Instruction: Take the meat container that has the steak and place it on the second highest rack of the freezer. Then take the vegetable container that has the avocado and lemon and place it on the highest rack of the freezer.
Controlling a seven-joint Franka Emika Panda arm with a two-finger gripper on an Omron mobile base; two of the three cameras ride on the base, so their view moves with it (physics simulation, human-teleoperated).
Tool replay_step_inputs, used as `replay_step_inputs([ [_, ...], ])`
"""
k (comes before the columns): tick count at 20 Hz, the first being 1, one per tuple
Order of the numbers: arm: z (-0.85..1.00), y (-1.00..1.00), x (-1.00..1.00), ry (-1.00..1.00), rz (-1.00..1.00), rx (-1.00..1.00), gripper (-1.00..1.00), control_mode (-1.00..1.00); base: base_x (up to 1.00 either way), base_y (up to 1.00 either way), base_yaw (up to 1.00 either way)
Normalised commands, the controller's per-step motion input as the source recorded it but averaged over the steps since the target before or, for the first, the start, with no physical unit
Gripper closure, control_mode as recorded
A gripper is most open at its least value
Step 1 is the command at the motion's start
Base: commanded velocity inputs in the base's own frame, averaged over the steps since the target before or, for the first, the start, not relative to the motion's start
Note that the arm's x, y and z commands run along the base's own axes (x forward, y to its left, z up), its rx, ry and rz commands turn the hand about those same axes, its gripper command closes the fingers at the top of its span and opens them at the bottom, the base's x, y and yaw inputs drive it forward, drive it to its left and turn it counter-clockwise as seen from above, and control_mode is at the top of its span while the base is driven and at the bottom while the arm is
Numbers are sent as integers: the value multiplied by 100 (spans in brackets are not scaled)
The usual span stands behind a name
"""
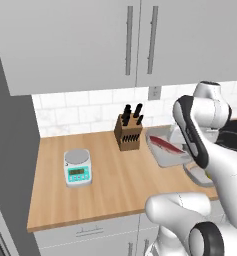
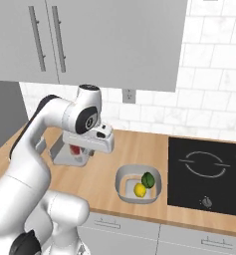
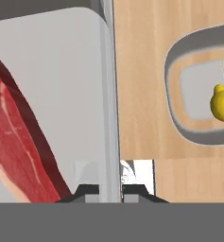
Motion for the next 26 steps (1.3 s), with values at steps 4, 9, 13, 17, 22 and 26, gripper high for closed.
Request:
replay_step_inputs([
  [4,52,4,-25,-15,7,0,100,-100,0,0,0],
  [9,33,14,-33,-7,4,0,100,-100,0,0,0],
  [13,37,46,-35,0,0,0,100,-100,0,0,0],
  [17,55,12,-5,0,1,0,100,-100,0,0,0],
  [22,26,15,-1,0,0,0,100,-100,0,0,0],
  [26,3,17,-1,-2,0,-3,100,-100,0,0,0],
])
